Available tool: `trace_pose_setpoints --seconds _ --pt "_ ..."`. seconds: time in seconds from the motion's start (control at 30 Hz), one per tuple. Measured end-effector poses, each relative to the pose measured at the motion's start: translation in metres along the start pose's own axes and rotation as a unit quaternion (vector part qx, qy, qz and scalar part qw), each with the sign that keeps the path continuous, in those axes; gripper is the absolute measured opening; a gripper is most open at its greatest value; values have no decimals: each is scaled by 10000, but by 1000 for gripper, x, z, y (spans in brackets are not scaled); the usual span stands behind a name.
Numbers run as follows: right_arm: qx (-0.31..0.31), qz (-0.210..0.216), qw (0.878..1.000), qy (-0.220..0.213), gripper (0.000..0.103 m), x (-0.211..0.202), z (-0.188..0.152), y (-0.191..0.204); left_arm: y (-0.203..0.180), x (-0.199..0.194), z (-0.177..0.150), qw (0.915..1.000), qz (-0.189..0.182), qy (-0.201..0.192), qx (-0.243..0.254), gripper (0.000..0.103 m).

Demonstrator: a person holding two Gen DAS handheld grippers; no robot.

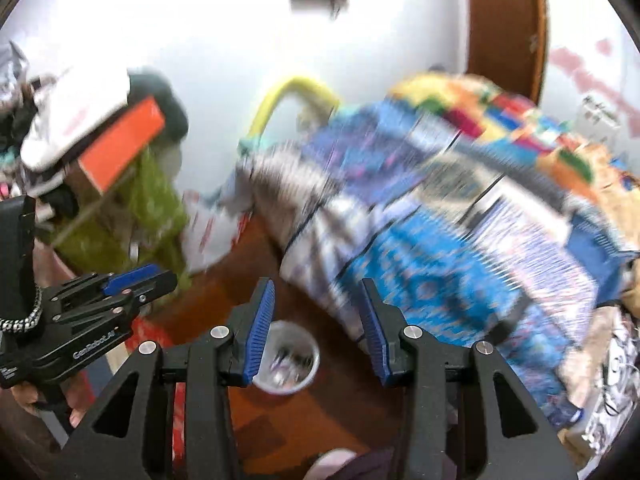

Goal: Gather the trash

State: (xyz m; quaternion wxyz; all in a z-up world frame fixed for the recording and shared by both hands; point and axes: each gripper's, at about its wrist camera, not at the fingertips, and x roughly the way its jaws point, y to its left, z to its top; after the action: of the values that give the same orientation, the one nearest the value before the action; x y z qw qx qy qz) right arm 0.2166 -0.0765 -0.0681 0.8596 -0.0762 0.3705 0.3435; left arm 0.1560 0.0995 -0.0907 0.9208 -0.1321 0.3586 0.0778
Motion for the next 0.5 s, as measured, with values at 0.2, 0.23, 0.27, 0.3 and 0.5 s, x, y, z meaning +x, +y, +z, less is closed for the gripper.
trace_pose_setpoints --seconds 0.2,0.23,0.27,0.3,0.5 --pt "299 -386 9922 -1145 40 -97 -9 -5 -52 -79 10 9947 -442 -803 466 28" --pt "319 -466 9902 -1278 40 -107 -12 -3 -57 -87 9 9936 -484 -881 517 28" --pt "343 -548 9877 -1427 40 -119 -15 -2 -64 -99 7 9919 -536 -989 596 28" --pt "386 -642 9840 -1618 40 -135 -21 0 -71 -112 5 9897 -588 -1109 691 28" --pt "453 -1101 9667 -2267 41 -187 -51 15 -90 -169 -14 9800 -804 -1600 872 30"
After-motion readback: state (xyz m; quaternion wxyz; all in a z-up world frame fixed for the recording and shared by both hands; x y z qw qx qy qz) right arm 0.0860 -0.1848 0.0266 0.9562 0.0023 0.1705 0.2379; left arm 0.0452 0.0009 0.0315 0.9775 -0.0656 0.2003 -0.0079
